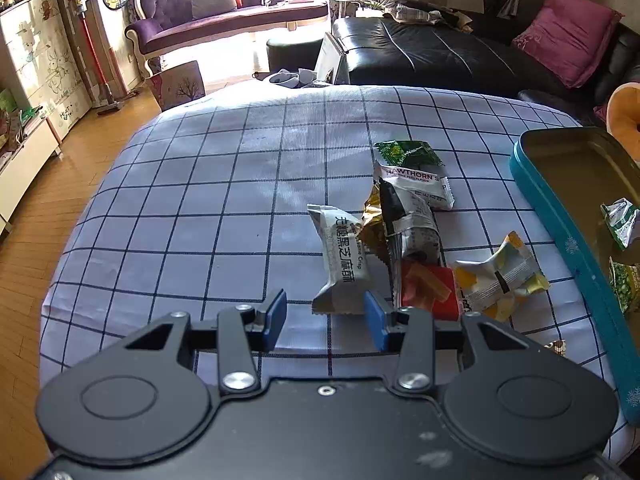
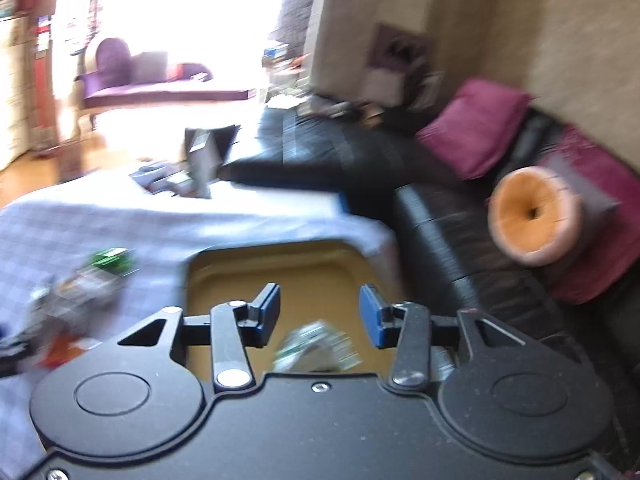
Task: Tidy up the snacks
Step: 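Move left gripper toward the white snack packet in the pile, then lower right gripper onto the patterned biscuit pack and close on it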
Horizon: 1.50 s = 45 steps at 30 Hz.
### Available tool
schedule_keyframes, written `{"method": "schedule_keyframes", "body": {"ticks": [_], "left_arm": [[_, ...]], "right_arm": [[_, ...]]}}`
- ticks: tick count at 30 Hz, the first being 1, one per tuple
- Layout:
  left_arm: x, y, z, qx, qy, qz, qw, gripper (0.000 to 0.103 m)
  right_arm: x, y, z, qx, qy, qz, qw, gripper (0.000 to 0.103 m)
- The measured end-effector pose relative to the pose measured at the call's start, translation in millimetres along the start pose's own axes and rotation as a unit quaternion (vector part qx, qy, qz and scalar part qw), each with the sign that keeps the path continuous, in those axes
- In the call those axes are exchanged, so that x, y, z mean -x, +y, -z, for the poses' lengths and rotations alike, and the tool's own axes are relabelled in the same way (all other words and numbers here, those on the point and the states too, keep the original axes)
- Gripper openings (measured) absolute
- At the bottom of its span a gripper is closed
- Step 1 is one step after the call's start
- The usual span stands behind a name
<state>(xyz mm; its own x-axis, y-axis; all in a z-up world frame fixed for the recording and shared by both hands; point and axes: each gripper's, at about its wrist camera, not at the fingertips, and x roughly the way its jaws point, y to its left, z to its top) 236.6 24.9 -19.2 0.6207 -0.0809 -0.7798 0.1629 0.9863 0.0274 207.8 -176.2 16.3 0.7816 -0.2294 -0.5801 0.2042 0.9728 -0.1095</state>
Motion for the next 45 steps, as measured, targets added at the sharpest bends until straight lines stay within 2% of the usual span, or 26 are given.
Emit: {"method": "schedule_keyframes", "body": {"ticks": [3, 6, 9, 11, 13, 17, 21, 24, 31, 38, 41, 45], "left_arm": [[1, 4, -2, 0.009, -0.001, 0.001, 1.0, 0.044], [0, 11, -2, 0.012, -0.003, -0.005, 0.9999, 0.044], [-1, 19, 0, 0.009, -0.005, -0.021, 0.9997, 0.044], [-1, 27, 1, 0.016, -0.004, -0.028, 0.9995, 0.044], [0, 31, 1, 0.018, -0.008, -0.033, 0.9993, 0.044], [3, 31, 4, 0.001, -0.018, -0.044, 0.9989, 0.044], [8, 32, 5, -0.011, -0.021, -0.05, 0.9985, 0.044], [10, 33, 7, -0.013, -0.021, -0.041, 0.9988, 0.045], [4, 30, 13, -0.027, -0.013, -0.043, 0.9986, 0.045], [4, 30, 12, -0.019, -0.017, -0.044, 0.9987, 0.045], [4, 31, 10, -0.009, -0.015, -0.033, 0.9993, 0.045], [3, 28, 10, -0.005, -0.014, -0.036, 0.9992, 0.045]], "right_arm": [[3, 24, 7, -0.009, 0.022, -0.071, 0.997, 0.058], [-2, 33, 12, -0.053, 0.045, -0.145, 0.987, 0.058], [-13, 38, 15, -0.077, 0.057, -0.178, 0.979, 0.059], [-14, 51, 21, -0.059, 0.06, -0.173, 0.981, 0.059], [-15, 60, 26, -0.05, 0.057, -0.149, 0.986, 0.061], [-16, 63, 40, -0.052, 0.051, -0.138, 0.988, 0.059], [-26, 60, 48, -0.044, 0.09, -0.143, 0.985, 0.058], [-25, 58, 54, -0.03, 0.1, -0.143, 0.984, 0.058], [-27, 52, 65, -0.025, 0.129, -0.21, 0.969, 0.06], [-12, 70, 72, 0.049, 0.132, -0.261, 0.955, 0.06], [-7, 74, 74, 0.077, 0.123, -0.255, 0.956, 0.058], [-2, 70, 75, 0.092, 0.092, -0.225, 0.966, 0.057]]}}
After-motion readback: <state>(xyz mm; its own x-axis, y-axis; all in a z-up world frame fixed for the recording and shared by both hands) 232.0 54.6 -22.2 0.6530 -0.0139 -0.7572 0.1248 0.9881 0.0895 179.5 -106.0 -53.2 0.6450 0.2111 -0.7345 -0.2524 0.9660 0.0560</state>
